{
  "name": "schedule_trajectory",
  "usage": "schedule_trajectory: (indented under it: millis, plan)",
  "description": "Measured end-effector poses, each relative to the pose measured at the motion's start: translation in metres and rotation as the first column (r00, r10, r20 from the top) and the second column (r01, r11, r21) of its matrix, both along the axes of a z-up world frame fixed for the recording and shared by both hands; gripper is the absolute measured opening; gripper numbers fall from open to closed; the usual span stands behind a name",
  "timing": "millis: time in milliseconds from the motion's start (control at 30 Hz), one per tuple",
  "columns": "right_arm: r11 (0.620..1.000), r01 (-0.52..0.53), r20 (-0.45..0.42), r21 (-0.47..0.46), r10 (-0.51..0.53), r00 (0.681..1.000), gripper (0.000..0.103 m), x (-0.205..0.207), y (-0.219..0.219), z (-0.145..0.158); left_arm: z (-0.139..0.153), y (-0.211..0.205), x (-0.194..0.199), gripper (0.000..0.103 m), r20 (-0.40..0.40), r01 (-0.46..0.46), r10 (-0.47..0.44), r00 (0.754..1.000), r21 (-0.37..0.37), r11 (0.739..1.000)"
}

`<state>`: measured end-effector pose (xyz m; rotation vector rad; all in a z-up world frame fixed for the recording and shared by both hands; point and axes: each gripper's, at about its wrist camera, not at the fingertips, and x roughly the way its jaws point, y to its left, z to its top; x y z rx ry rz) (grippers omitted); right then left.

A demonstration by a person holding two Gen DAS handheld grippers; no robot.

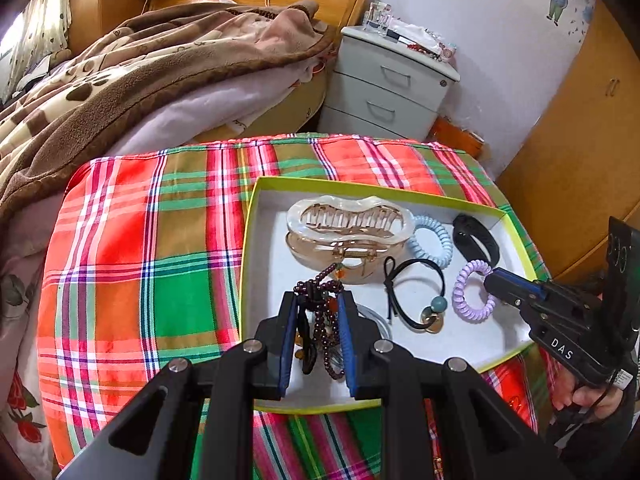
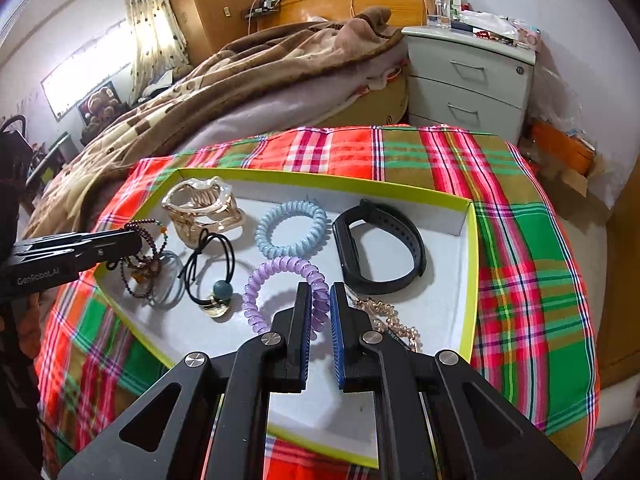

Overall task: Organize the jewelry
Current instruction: 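Carry the coil tie and beaded bracelet into the yellow box and open both tools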

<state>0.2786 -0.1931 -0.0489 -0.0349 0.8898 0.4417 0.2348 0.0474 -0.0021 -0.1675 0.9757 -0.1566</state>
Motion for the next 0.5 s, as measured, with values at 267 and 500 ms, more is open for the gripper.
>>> schedule_trajectory:
  millis: [267,500]
  plan:
    - [0.999,-0.004,0.005,-0.042,0.004,1.0,0.01,0.003,0.007,-0.004,-0.006,-0.001,0.001,0.023,-0.014,-0.009,0.01,1.0,0.018,1.0]
    - [0.997,0.002,0.012,-0.071,-0.001,1.0,0.01,0.003,0.011,-0.006,-0.007,0.0,0.0,0.023,-0.015,-0.021,0.022,1.0,0.035,0.999]
